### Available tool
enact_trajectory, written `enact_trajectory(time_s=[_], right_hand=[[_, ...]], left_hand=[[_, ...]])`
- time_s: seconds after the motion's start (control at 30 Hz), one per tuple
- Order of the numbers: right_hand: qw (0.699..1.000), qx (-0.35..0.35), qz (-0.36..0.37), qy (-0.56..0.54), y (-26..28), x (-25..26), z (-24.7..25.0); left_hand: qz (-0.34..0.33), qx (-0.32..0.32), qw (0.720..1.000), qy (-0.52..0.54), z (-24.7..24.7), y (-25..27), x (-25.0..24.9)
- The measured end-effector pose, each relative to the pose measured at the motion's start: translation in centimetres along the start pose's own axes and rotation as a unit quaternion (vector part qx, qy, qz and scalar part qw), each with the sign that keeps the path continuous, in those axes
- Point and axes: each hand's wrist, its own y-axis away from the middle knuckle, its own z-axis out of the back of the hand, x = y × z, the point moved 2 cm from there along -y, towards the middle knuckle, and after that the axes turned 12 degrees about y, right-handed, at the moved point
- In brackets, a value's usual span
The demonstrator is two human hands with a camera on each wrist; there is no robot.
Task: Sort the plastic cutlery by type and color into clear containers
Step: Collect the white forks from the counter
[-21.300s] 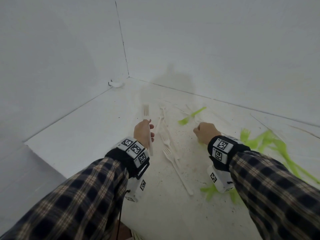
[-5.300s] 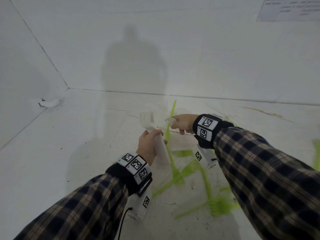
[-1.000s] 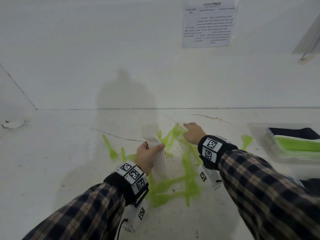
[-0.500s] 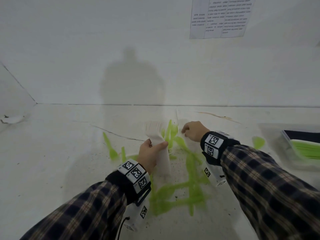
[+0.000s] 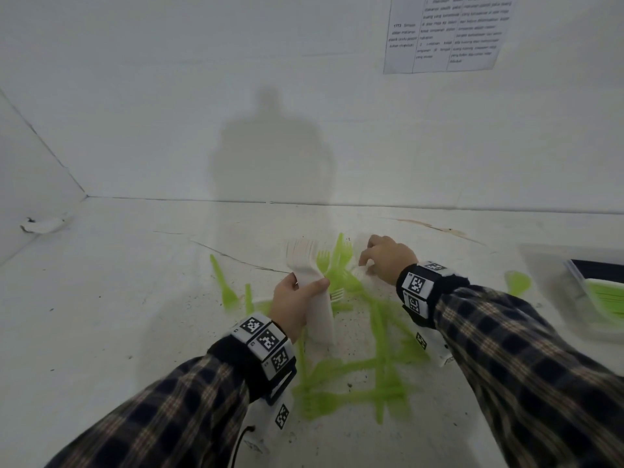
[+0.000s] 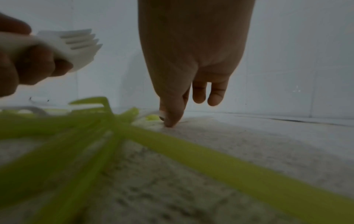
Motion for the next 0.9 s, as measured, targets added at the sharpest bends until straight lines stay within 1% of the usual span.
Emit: enact_trajectory(time_s=[0.07,0.1,0.2,0.23,0.27,0.33,0.37,0.4,0.43,0.5,0.6,0.63,0.73,0.8,0.9], right_hand=[[1.0,-0.015,-0.006,0.023,0.2,0.1,0.1],[0.999,-0.024,-0.019,0.033,0.4,0.1,0.2],[0.994,-0.064,-0.088,0.034,0.8,0.6,1.0],[0.991,-0.073,-0.109,0.0,0.9,0.9,1.5],[0.987,-0.078,-0.124,-0.059,1.1,1.3,1.9],[0.966,-0.075,-0.136,-0.209,1.5,2.4,2.6],[0.953,-0.07,-0.139,-0.26,1.8,3.2,2.9],[0.946,-0.056,-0.137,-0.289,2.0,4.1,3.2],[0.946,-0.035,-0.125,-0.297,2.3,5.1,3.4],[0.951,0.011,-0.086,-0.297,2.9,7.3,3.5],[0.939,0.052,-0.04,-0.339,3.7,10.3,3.2],[0.939,0.062,-0.032,-0.337,3.7,11.1,2.8],[0.953,0.103,-0.015,-0.283,3.8,12.6,1.4],[0.96,0.107,-0.014,-0.257,4.2,13.1,1.2],[0.962,0.077,-0.032,-0.26,4.7,13.3,1.3]], left_hand=[[-0.002,0.001,1.0,0.001,-0.1,0.1,-0.1],[-0.003,0.0,1.0,0.0,-0.1,0.1,-0.2],[-0.007,0.005,1.0,-0.009,-0.1,0.2,-0.4],[-0.01,0.004,1.0,-0.012,0.0,0.2,-0.5],[-0.015,0.002,1.0,-0.013,0.1,0.3,-0.6],[-0.028,-0.004,1.0,-0.01,0.4,0.5,-1.1],[-0.035,-0.005,0.999,-0.006,0.5,0.6,-1.3],[-0.04,-0.007,0.999,-0.003,0.6,0.7,-1.6],[-0.044,-0.012,0.999,-0.002,0.7,0.9,-1.8],[-0.049,-0.021,0.999,-0.004,1.1,1.0,-2.2],[-0.059,-0.036,0.998,-0.013,2.0,1.6,-2.6],[-0.06,-0.042,0.997,-0.011,2.4,1.8,-2.6],[-0.061,-0.052,0.997,-0.004,3.3,2.6,-2.7],[-0.06,-0.054,0.997,-0.008,4.0,3.1,-2.7],[-0.052,-0.049,0.997,-0.008,4.7,3.8,-2.8]])
